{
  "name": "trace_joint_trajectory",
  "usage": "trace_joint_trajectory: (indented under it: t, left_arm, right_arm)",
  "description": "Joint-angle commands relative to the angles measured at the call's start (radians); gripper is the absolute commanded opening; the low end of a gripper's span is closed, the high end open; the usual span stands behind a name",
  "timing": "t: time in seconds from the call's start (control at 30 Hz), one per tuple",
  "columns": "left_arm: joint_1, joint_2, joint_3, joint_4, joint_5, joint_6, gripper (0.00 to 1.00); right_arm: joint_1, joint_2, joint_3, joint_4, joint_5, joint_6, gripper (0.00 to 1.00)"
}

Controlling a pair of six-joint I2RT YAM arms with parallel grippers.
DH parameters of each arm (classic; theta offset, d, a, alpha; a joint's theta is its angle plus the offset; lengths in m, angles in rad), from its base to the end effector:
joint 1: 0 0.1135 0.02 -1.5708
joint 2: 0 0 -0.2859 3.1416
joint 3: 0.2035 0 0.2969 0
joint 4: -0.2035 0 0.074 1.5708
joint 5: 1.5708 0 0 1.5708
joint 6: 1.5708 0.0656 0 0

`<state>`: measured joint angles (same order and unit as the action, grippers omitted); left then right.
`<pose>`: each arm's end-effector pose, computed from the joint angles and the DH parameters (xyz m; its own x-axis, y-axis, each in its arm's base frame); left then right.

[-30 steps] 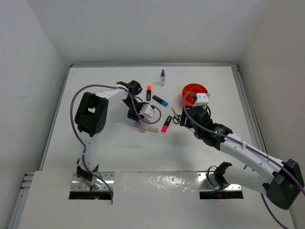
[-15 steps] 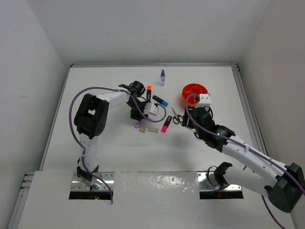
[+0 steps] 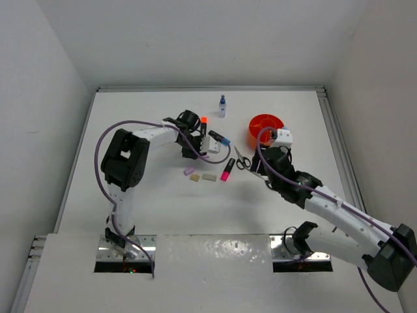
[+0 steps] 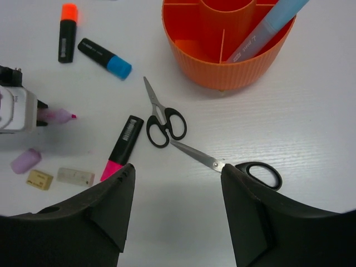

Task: Sort the stationery into containers
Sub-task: Pick up the pen from the center of the board.

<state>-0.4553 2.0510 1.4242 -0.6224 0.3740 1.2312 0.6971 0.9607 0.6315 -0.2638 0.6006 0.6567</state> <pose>0.4075 -0.2262 0.1170 0.1999 0.8794 -0.4321 0.9743 -0.1318 0.1826 0.2208 0.1366 0.2390 -0.4433 0.2857 -0.8496 0.1267 0.9583 0.2561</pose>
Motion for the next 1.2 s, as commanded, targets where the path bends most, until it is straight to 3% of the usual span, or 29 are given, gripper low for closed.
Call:
trace_joint_trajectory:
  t: [0.0, 0.13, 0.23, 0.4, 0.53, 0.63, 0.8, 0.9, 1.17]
  left_arm:
    - [0.042, -0.055, -0.024, 0.055, -0.072, -0.146, 0.0]
    - [0.114, -0.196, -0.004, 0.09, -0.11, -0.384, 0.0]
    - [0.177, -0.325, -0.007, 0.099, -0.203, -0.524, 0.0]
    - [0.308, -0.564, -0.131, 0.064, -0.349, -0.772, 0.0]
    - [0.391, -0.75, -0.273, 0.081, -0.412, -0.892, 0.0]
    - [0.452, -0.897, -0.373, 0.087, -0.429, -0.933, 0.0]
    - [0.434, -1.061, -0.476, 0.058, -0.494, -0.949, 0.0]
    - [0.406, -1.1, -0.502, 0.072, -0.567, -0.929, 0.0]
    - [0.31, -1.163, -0.553, 0.081, -0.641, -0.888, 0.0]
  right_arm:
    - [0.013, -0.007, 0.02, 0.057, 0.065, 0.118, 0.61]
    - [0.065, 0.082, 0.133, 0.006, 0.178, 0.199, 0.58]
    - [0.11, 0.214, 0.258, -0.052, 0.24, 0.288, 0.62]
    - [0.156, 0.421, 0.376, 0.07, 0.182, 0.489, 0.65]
    - [0.196, 0.645, 0.575, 0.006, 0.098, 0.658, 0.65]
    - [0.225, 0.829, 0.764, -0.103, 0.056, 0.753, 0.67]
    - [0.251, 1.053, 0.988, -0.274, -0.045, 0.961, 0.65]
    - [0.254, 1.153, 1.052, -0.327, -0.135, 1.043, 0.63]
    - [0.26, 1.219, 1.057, -0.376, -0.137, 1.109, 0.56]
